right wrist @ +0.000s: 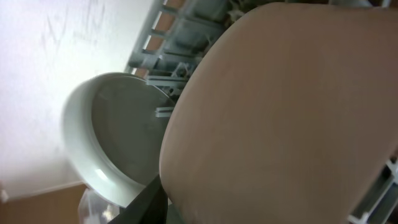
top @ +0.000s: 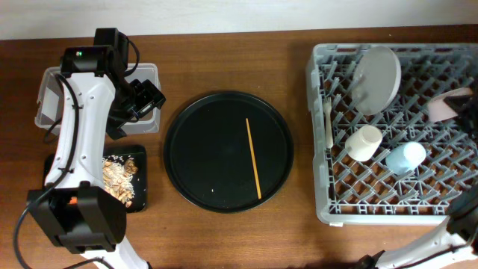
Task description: Sort waste into correct bins and load items into the dishwasher rack
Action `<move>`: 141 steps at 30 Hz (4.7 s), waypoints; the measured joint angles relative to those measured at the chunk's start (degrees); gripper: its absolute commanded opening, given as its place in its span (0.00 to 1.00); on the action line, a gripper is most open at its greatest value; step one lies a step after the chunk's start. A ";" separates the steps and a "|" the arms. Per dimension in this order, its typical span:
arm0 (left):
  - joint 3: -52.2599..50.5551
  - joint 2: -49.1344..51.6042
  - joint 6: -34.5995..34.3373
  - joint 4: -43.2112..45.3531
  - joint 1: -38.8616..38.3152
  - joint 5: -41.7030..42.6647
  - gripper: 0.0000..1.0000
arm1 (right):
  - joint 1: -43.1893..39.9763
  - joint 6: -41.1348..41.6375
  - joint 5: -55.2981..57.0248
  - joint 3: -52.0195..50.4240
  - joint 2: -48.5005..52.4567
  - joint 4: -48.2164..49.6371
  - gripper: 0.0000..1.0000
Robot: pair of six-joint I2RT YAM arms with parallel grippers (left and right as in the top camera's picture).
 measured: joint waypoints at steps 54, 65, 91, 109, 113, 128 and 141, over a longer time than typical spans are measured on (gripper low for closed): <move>0.00 0.00 0.00 -0.02 0.00 -0.39 0.99 | 64.17 19.69 54.75 -12.44 -19.71 -28.55 0.68; 0.00 0.00 0.00 -0.09 0.00 -0.39 0.99 | 80.39 13.49 46.12 -11.63 -6.67 1.55 0.75; 0.00 0.00 0.00 -0.02 0.00 -0.39 0.99 | 71.56 8.11 51.98 22.40 3.48 -25.29 0.04; 0.00 0.00 0.00 -0.04 0.00 -0.39 0.99 | 50.01 -10.80 45.20 25.79 9.05 -23.34 0.73; 0.00 0.00 0.00 -0.02 0.00 -0.39 0.99 | 50.03 -7.15 45.11 25.73 8.90 -27.91 0.82; 0.07 0.00 0.00 -0.02 0.00 -0.42 0.99 | 65.40 16.68 49.46 -23.98 -58.62 -33.86 0.99; 0.04 0.00 0.00 -0.02 0.00 -0.39 0.99 | 55.19 8.87 42.21 -62.93 -90.29 22.01 0.99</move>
